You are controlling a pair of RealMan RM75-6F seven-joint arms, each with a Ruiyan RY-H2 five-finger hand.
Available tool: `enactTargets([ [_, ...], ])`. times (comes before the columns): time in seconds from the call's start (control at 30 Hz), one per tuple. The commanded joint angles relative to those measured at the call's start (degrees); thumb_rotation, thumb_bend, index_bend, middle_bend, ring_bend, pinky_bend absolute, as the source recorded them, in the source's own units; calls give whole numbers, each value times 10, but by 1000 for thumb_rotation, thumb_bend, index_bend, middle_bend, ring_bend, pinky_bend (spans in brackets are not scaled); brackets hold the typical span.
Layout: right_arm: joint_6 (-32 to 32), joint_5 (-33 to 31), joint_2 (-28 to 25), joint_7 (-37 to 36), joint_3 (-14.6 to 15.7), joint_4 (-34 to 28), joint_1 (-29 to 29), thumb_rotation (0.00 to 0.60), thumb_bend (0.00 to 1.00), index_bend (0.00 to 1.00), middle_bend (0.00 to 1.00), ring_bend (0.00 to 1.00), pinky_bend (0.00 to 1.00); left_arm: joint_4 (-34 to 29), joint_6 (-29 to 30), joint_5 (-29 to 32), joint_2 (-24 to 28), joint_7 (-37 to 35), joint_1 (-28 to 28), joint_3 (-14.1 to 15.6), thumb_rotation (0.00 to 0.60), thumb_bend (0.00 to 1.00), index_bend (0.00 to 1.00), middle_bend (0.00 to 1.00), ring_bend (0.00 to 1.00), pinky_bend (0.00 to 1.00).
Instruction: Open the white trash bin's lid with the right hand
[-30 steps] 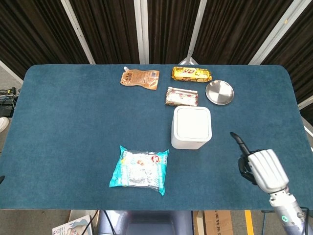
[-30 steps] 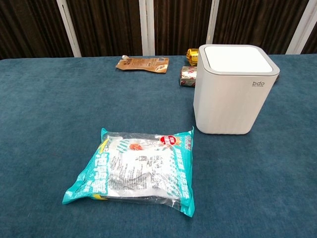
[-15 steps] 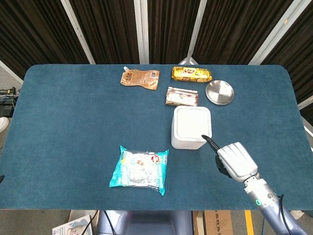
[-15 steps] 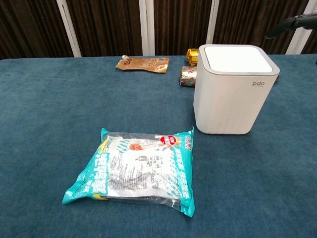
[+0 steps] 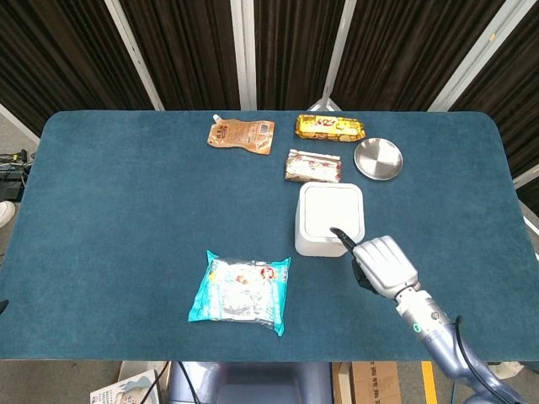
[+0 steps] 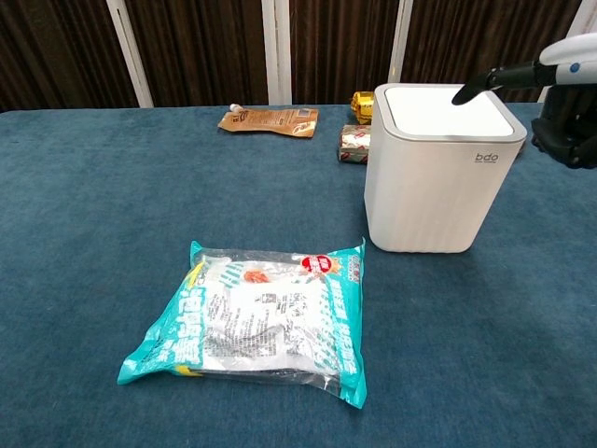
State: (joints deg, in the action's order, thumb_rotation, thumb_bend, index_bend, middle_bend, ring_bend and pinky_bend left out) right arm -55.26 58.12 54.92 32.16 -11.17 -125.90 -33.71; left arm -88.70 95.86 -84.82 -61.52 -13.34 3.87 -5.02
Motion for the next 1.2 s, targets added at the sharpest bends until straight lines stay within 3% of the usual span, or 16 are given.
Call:
enactTargets([
  [0.03, -7, -21, 15, 16, 6, 6, -16, 600, 811, 114, 863, 864, 847, 1, -1, 2, 0, -1, 0, -1, 600, 32, 192, 69, 0, 0],
  [0.3, -17, -62, 29, 36, 22, 17, -41, 600, 810, 162, 863, 864, 847, 1, -1, 2, 0, -3, 0, -2, 600, 32, 192, 69, 0, 0],
  [0.57, -22, -55, 32, 25, 42, 27, -38, 600, 811, 272, 863, 864, 847, 2, -2, 4, 0, -6, 0, -3, 600, 32, 192, 68, 0, 0],
  [0.67, -22, -52, 32, 21, 47, 31, -37, 600, 810, 276, 863, 864, 848, 2, -1, 3, 0, -5, 0, -3, 600, 33, 192, 68, 0, 0],
  [0.77, -34, -38, 26, 7, 43, 25, -33, 600, 807, 217, 861, 853, 848, 2, 0, 3, 0, -5, 1, -3, 600, 32, 192, 68, 0, 0],
  [0.8, -46, -28, 26, -4, 37, 22, -29, 600, 785, 193, 836, 831, 843, 2, -1, 3, 0, -4, 1, -3, 600, 32, 192, 68, 0, 0],
  [0.87, -88, 6, 28, -41, 19, 16, -9, 600, 638, 118, 615, 683, 775, 1, -2, 3, 0, -3, 0, -2, 600, 32, 192, 68, 0, 0],
  [0.9, -112, 28, 29, -62, 12, 15, 3, 600, 524, 91, 439, 564, 699, 1, -2, 3, 0, -2, 0, -2, 600, 32, 192, 68, 0, 0],
  [1.0, -189, 105, 29, -122, 7, 19, 49, 600, 371, 53, 180, 311, 456, 0, -2, 3, 0, -2, 0, -2, 600, 32, 192, 68, 0, 0],
  [1.1, -249, 154, 22, -152, 14, 30, 88, 600, 348, 46, 83, 169, 291, 0, -2, 4, 0, -2, 1, -2, 600, 32, 192, 68, 0, 0],
  [1.2, -303, 192, 22, -179, 34, 54, 132, 600, 348, 46, 47, 110, 236, -2, -2, 3, 1, -1, 1, -2, 600, 32, 192, 67, 0, 0],
])
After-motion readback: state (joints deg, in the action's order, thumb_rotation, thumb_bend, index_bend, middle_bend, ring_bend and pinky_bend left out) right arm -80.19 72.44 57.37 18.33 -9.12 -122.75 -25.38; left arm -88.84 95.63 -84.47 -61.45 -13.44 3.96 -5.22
